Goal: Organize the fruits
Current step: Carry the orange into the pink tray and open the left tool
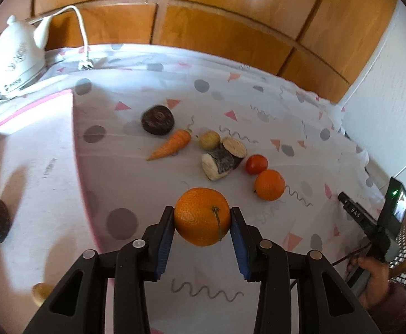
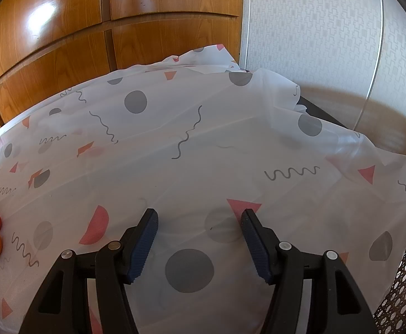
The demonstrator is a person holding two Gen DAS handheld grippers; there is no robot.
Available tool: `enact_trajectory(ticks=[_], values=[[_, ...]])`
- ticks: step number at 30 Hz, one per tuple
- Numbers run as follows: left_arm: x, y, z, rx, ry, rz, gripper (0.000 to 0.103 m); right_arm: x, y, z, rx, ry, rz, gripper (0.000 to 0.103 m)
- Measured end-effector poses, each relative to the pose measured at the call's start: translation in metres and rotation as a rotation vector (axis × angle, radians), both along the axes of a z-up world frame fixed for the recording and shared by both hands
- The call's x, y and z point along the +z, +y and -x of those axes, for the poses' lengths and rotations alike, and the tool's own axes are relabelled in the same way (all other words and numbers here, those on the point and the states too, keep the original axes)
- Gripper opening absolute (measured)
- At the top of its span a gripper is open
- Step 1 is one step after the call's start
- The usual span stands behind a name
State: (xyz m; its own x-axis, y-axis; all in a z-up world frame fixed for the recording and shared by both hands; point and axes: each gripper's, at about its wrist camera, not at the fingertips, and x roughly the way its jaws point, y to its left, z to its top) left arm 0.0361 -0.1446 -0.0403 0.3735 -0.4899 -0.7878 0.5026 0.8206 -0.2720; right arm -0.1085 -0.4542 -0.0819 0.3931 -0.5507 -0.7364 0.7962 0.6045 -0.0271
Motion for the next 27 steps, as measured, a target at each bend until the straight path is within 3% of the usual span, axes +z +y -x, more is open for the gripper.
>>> enact_trajectory(ticks=[12,27], values=[[0.017,0.069,-0.012,0.162,-0.030,0.067,0.040,-0.001,0.000,0.000,0.003,0.001,-0.003,0.064],[0.017,0.193,-0.020,0.428,-0.037,0.104,0.040,0.000,0.000,-0.001,0.005,0.010,0.001,0.065]])
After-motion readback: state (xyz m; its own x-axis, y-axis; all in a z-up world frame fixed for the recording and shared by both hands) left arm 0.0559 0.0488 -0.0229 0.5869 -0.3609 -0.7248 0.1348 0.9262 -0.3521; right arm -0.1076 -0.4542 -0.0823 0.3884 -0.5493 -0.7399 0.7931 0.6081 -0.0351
